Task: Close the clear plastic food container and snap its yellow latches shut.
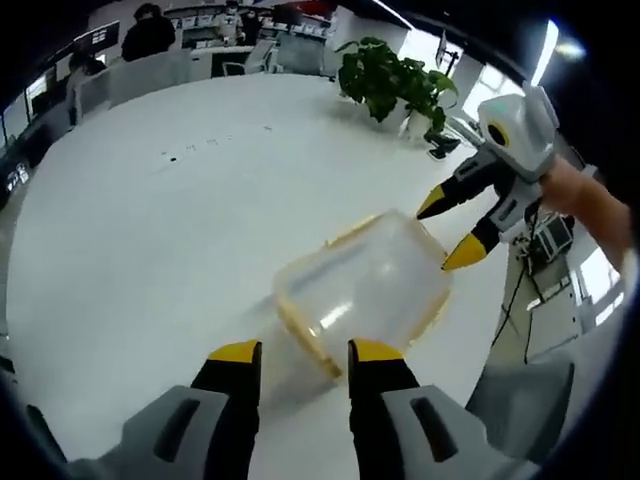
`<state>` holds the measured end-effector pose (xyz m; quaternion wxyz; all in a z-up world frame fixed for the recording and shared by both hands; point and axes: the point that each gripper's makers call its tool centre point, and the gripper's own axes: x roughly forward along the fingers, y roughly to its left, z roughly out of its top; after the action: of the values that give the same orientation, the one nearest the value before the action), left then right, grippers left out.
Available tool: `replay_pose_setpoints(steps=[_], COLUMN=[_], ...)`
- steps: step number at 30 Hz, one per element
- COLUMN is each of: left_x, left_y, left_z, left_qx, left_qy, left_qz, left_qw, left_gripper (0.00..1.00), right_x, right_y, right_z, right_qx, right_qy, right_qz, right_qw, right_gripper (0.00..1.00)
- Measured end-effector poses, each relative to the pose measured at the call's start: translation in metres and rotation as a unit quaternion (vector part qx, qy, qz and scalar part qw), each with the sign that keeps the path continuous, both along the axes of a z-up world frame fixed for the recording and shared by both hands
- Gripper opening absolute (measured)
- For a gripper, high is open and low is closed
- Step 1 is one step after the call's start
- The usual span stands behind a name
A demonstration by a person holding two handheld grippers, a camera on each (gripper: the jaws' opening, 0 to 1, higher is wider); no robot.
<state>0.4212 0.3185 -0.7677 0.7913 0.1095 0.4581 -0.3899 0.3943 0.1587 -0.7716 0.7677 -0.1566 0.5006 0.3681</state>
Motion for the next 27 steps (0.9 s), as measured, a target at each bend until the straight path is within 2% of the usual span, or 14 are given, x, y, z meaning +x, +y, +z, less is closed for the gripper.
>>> replay_pose_setpoints(steps=[1, 2, 4, 7, 11, 16, 21, 27], left_x=[0.001, 0.001, 0.000, 0.000, -0.002, 0.000, -0.002, -0.004], left_y=[0.004, 0.004, 0.001, 0.000, -0.008, -0.010, -0.016, -0.026], left_z=[-0.001, 0.000, 0.002, 0.003, 0.009, 0.010, 0.015, 0.017], left_qx=[0.020, 0.024, 0.016, 0.028, 0.023, 0.056, 0.051, 0.051], left_qy=[-0.014, -0.019, -0.021, -0.040, -0.057, -0.082, -0.091, -0.105], left_qz=[-0.016, -0.026, -0.029, -0.065, -0.099, -0.154, -0.177, -0.213], left_qw=[0.9996, 0.9992, 0.9992, 0.9967, 0.9931, 0.9831, 0.9786, 0.9700], left_gripper=[0.33, 0.34, 0.34, 0.34, 0.34, 0.31, 0.31, 0.31], right_x=[0.000, 0.000, 0.000, -0.001, -0.001, 0.001, 0.001, 0.000], right_y=[0.001, 0.001, 0.002, 0.004, 0.008, 0.012, 0.020, 0.028], right_z=[0.000, 0.001, 0.002, 0.003, 0.005, 0.008, 0.010, 0.008], right_qx=[-0.001, -0.003, -0.008, -0.016, -0.022, -0.033, -0.028, -0.028], right_qy=[-0.001, -0.004, -0.011, -0.017, -0.024, -0.036, -0.039, -0.042], right_qz=[0.005, 0.009, 0.019, 0.040, 0.061, 0.088, 0.105, 0.125], right_qw=[1.0000, 0.9999, 0.9997, 0.9989, 0.9976, 0.9949, 0.9933, 0.9909], right_gripper=[0.44, 0.44, 0.43, 0.43, 0.43, 0.42, 0.41, 0.40])
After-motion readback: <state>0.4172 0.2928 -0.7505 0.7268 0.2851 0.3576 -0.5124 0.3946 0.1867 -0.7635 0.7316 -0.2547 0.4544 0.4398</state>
